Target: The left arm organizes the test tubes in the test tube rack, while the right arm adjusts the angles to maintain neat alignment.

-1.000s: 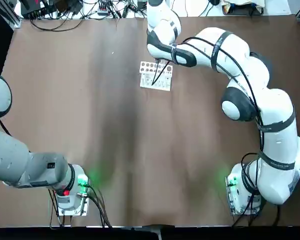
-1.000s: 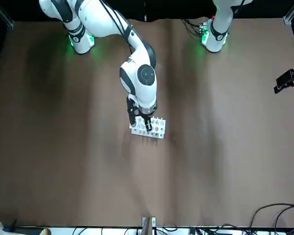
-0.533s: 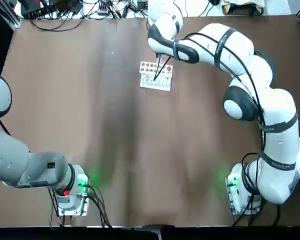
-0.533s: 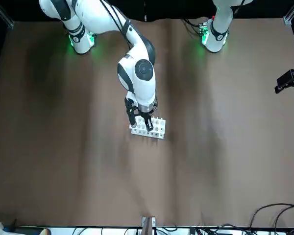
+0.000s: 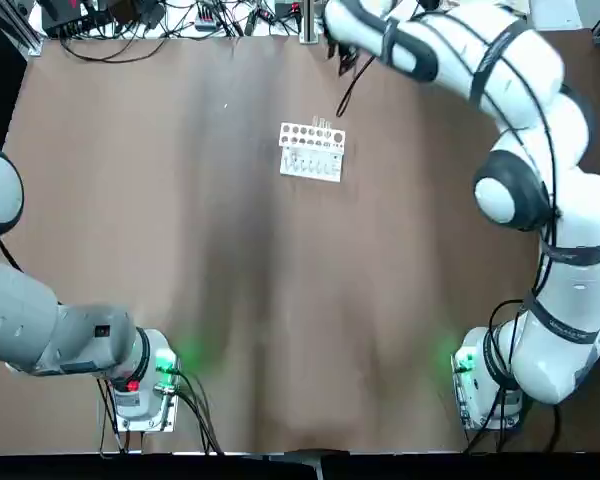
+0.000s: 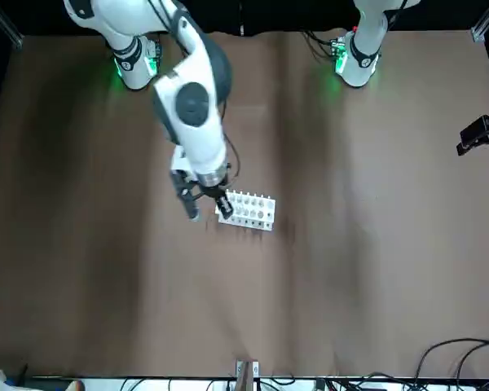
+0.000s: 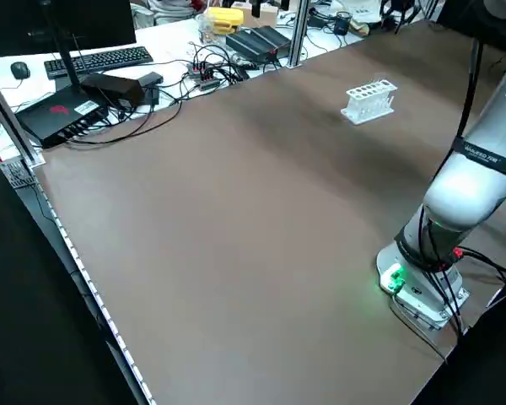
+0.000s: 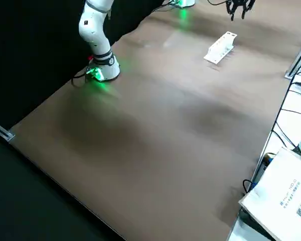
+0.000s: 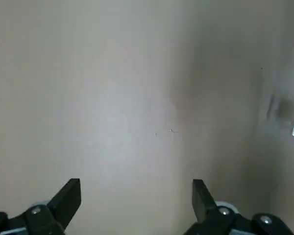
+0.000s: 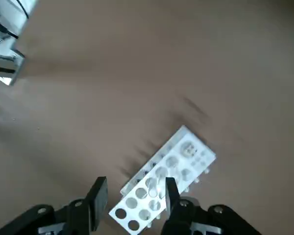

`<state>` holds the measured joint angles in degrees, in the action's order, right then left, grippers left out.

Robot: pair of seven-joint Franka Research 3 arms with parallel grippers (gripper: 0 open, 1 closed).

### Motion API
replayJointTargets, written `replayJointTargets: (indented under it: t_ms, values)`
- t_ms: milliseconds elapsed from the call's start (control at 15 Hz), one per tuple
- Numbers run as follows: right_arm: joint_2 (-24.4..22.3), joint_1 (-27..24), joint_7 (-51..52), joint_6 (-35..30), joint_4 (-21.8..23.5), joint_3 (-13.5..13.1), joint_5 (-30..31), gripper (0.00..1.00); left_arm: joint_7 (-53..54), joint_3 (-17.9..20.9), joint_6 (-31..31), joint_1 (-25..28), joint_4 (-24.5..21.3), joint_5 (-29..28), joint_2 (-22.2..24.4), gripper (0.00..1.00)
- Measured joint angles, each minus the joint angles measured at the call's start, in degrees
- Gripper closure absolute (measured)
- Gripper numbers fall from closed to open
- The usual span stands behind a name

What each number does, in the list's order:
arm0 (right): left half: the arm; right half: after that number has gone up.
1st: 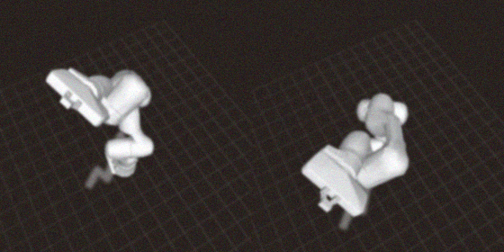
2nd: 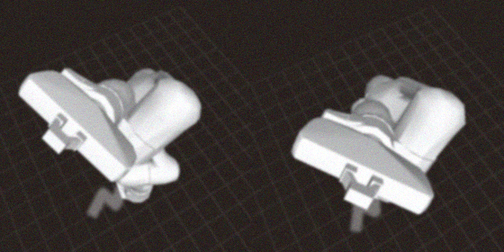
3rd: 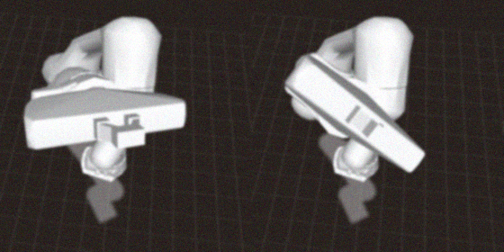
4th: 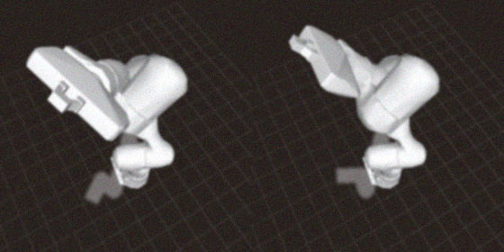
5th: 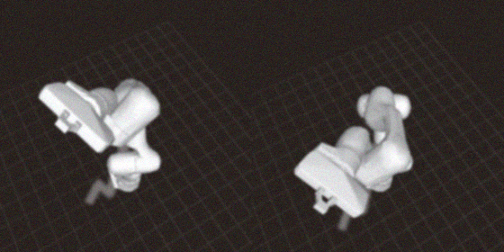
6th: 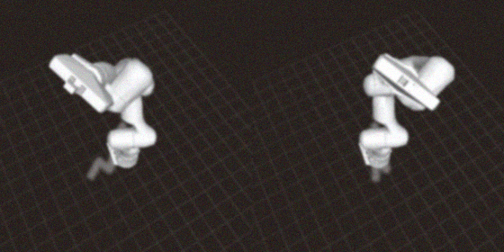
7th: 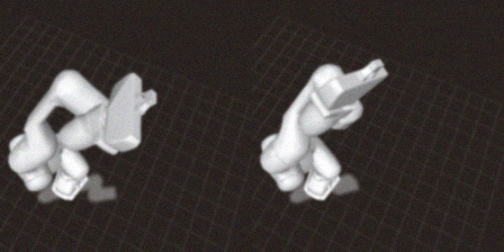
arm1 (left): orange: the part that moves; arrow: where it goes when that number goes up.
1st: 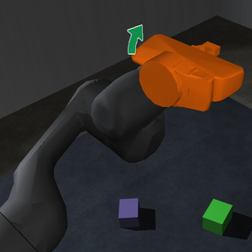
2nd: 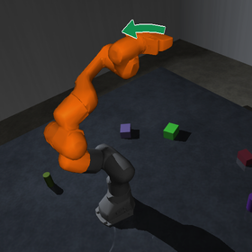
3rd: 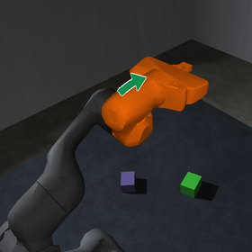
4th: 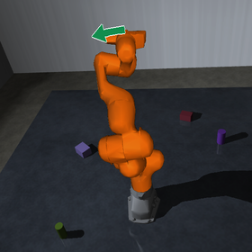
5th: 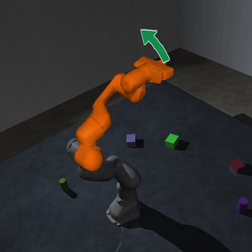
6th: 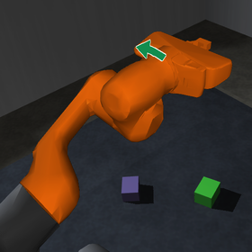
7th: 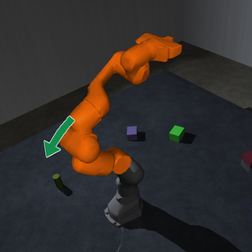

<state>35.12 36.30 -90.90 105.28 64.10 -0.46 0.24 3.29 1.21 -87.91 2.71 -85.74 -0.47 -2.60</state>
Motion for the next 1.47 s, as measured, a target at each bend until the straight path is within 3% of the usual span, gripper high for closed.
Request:
replayJointTargets:
  t_ms: [467, 800, 1067, 1333, 1467]
  values:
    - [-6.19, -10.9, 26.85, -14.08, 0.04, -0.02, -2.31, 0.39, -0.12, -2.24, -0.86, -0.29, -0.03, 0.01, 0.0, 0.0]
    - [-9.39, -19.84, 48.45, -20.22, 0.05, -0.08, -3.23, 0.37, -0.88, -5.26, -2.18, -0.27, -0.34, 0.05, 0.12, 0.0]
    - [-11.69, -26.55, 66.24, -24.34, 0.07, -0.14, -3.33, 0.3, -0.35, -5.29, -2.18, 0.28, -0.29, 0.05, 0.8, 0.0]
    - [-14.93, -31.85, 81.92, -25.78, 1.66, -0.22, -3.26, 0.12, -0.26, -5.14, -2.18, 0.42, -0.29, 0.05, 0.94, 0.0]
    - [-16.87, -33.55, 86.41, -25.78, 3.46, -0.25, -3.24, 0.09, -0.26, -5.14, -2.18, 0.42, -0.29, 0.05, 0.94, 0.0]
